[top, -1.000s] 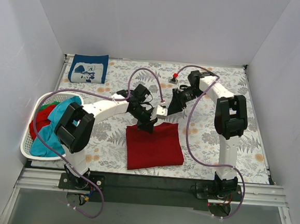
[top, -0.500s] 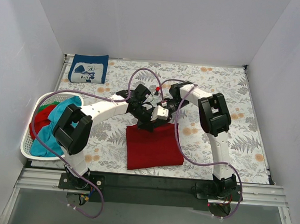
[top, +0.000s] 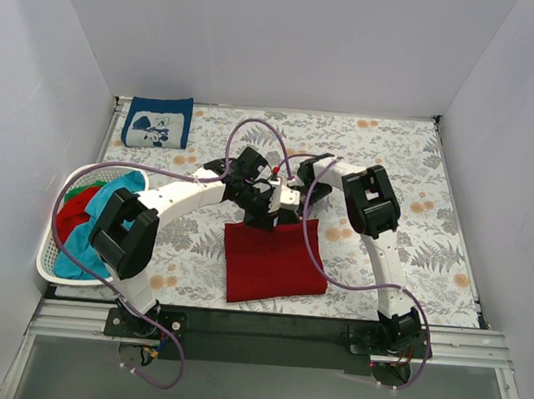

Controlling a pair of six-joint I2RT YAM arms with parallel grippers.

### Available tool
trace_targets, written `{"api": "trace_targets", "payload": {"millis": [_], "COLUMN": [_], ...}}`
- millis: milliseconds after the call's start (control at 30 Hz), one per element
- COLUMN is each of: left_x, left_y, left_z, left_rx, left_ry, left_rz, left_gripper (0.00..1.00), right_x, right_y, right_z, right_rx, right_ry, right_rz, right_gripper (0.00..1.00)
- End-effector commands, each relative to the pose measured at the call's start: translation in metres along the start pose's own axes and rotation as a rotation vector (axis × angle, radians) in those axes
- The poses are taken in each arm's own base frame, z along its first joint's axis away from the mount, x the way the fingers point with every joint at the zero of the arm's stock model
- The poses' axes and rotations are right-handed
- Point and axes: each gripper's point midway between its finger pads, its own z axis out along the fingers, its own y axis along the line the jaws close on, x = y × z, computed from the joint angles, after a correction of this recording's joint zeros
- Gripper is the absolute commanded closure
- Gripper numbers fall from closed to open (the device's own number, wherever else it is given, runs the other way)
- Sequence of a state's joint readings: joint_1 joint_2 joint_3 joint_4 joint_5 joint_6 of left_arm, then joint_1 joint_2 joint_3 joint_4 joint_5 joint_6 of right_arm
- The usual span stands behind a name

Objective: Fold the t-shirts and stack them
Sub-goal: Fold the tshirt

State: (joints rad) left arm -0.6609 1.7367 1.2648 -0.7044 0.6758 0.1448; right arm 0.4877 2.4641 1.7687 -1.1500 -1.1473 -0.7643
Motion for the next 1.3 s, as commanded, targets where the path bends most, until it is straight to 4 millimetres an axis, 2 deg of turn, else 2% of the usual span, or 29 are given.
{"api": "trace_targets", "payload": {"millis": [0, 533, 700, 867, 900, 933, 1033, 1167, 1267], "left_x": [-0.032, -0.038, -0.026, -0.020, -0.018, -0.018, -0.026, -0.047, -0.050], "left_y": [0.006, 0.042, 0.047, 0.058, 0.061, 0.061, 0.063, 0.054, 0.047], "left_z": [-0.024, -0.041, -0.035, -0.032, -0.033, -0.034, -0.042, -0.062, -0.070], "left_rx": [-0.077, -0.144, -0.137, -0.182, -0.199, -0.207, -0.231, -0.256, -0.271], "left_ry": [-0.070, -0.089, -0.068, -0.056, -0.048, -0.047, -0.066, -0.123, -0.138], "left_rz": [0.070, 0.083, 0.077, 0.075, 0.072, 0.072, 0.073, 0.092, 0.043], "left_gripper": [1.00, 1.00, 1.00, 0.99, 0.97, 0.90, 0.82, 0.74, 0.73], "right_x": [0.025, 0.038, 0.036, 0.022, 0.018, 0.014, -0.001, -0.015, -0.026], "right_y": [-0.015, -0.013, -0.013, -0.009, -0.009, -0.008, -0.004, 0.001, 0.005], "right_z": [0.005, 0.004, 0.004, -0.006, -0.009, -0.012, -0.027, -0.048, -0.061], "right_rx": [0.045, 0.051, 0.054, 0.100, 0.114, 0.130, 0.199, 0.316, 0.389], "right_ry": [0.085, 0.110, 0.109, 0.111, 0.112, 0.111, 0.111, 0.135, 0.146], "right_rz": [0.025, 0.019, 0.014, -0.032, -0.042, -0.039, -0.086, -0.139, -0.184], "right_gripper": [0.80, 0.82, 0.82, 0.76, 0.75, 0.71, 0.68, 0.63, 0.57]}}
